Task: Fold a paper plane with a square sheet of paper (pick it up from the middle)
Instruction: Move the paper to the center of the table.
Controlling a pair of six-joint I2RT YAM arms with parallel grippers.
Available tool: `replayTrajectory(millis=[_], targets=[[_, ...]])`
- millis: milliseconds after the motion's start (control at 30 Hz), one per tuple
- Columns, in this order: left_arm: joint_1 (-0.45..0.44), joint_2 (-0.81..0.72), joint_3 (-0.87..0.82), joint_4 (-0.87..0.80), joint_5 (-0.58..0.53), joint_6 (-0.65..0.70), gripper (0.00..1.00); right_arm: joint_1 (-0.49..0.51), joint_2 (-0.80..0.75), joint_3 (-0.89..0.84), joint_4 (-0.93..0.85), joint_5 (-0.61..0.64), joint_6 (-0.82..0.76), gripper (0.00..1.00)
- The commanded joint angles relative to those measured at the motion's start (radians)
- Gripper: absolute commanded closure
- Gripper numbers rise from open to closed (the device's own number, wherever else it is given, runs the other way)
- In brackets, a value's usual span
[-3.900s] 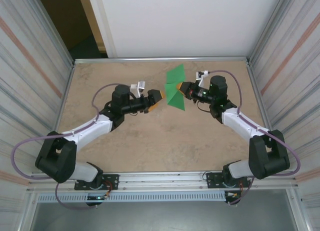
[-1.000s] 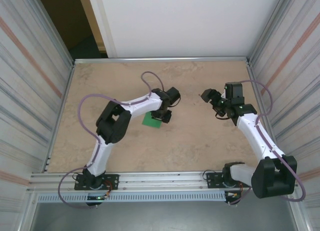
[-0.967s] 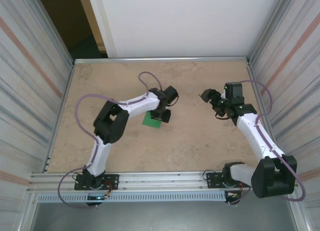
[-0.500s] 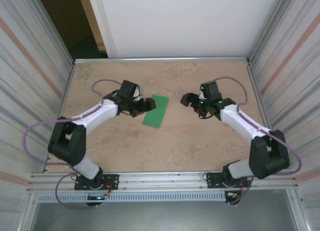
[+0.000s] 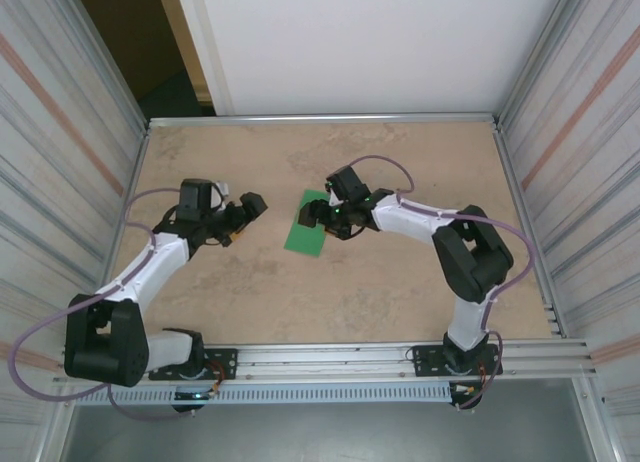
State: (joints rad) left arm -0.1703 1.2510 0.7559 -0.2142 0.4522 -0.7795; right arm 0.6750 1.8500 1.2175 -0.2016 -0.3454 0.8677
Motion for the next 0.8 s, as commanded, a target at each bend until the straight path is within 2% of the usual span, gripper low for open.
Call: replayTrajectory(millis=[0,233,467,633,767], targets=[[0.012,-0.015,-0.01,-0.041,0.005,0.034,0.01,0.0,0.063,0.058,0.001,-0.024,0.022,0.29],[0.013,0.042,-0.019,-0.011,0.053,0.016,0.01,-0.014,0.189,0.143,-0.044,-0.029,-0.008,0.33],[-0.005,0.094,-0.01,-0.006,0.105,0.015,0.01,-0.046,0.203,0.081,-0.074,-0.063,-0.079,0.36],[-0.079,0.117,-0.01,0.004,0.154,0.026,0.01,-0.116,0.174,0.005,-0.199,-0.155,-0.332,0.38],[-0.179,0.146,-0.012,0.028,0.144,-0.004,0.01,-0.17,0.113,-0.051,-0.221,-0.253,-0.413,0.39]])
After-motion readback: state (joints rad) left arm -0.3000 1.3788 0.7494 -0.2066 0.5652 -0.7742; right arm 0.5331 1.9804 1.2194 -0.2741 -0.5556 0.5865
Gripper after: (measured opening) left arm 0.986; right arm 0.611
